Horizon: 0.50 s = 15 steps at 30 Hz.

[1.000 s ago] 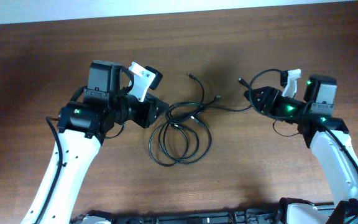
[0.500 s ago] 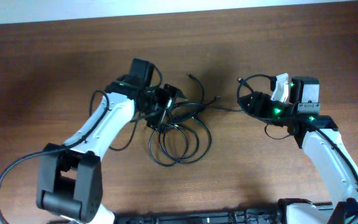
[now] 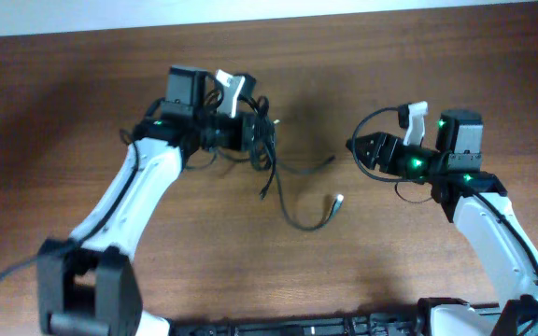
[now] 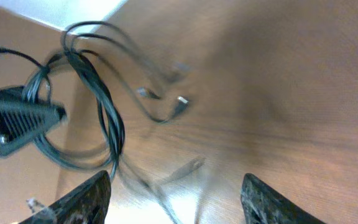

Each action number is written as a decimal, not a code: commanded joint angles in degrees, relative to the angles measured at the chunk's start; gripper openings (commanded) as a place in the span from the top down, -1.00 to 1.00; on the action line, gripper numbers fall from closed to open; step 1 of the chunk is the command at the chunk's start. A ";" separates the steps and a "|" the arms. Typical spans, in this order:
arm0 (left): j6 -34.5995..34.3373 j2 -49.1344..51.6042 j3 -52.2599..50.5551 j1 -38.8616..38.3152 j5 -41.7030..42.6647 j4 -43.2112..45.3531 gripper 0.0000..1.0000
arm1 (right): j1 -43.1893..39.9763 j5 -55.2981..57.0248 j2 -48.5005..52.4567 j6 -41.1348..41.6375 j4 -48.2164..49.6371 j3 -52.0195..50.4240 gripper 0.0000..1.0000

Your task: Untangle cables

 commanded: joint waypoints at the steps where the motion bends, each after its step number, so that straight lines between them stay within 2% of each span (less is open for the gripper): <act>1: 20.63 -6.84 0.37 0.79 16.57 -6.25 1.00 | 1.31 -6.47 -0.24 -2.75 5.75 0.26 -0.33; 5: 20.74 -8.04 0.37 0.79 26.47 -6.62 1.00 | 9.57 -6.05 -0.24 -2.75 11.98 0.26 -0.33; 6: 20.74 -8.04 0.37 0.79 29.14 -6.64 1.00 | 11.50 -6.05 -0.24 -2.78 13.46 0.26 -0.21; 7: 20.68 -8.04 0.37 0.79 29.09 -6.67 1.00 | 14.21 -4.28 -0.24 -2.78 15.41 0.26 -0.12; 10: 19.02 -8.04 0.37 0.72 29.00 -6.82 1.00 | 19.69 -0.31 -0.24 -2.75 16.13 0.26 -0.02; 12: 18.99 -8.04 0.37 0.72 28.83 -6.84 1.00 | 21.00 0.26 -0.24 -2.78 16.15 0.26 -0.03; 13: 17.90 -8.02 0.37 0.74 28.83 -6.82 1.00 | 20.63 3.45 -0.24 -2.58 16.20 0.26 0.28; 14: 17.70 -8.02 0.37 0.72 28.85 -7.10 1.00 | 20.26 7.13 -0.24 -1.81 16.15 0.26 0.83; 15: 17.70 -8.04 0.37 0.66 28.83 -7.54 1.00 | 19.82 11.89 -0.24 -1.62 16.15 0.26 0.92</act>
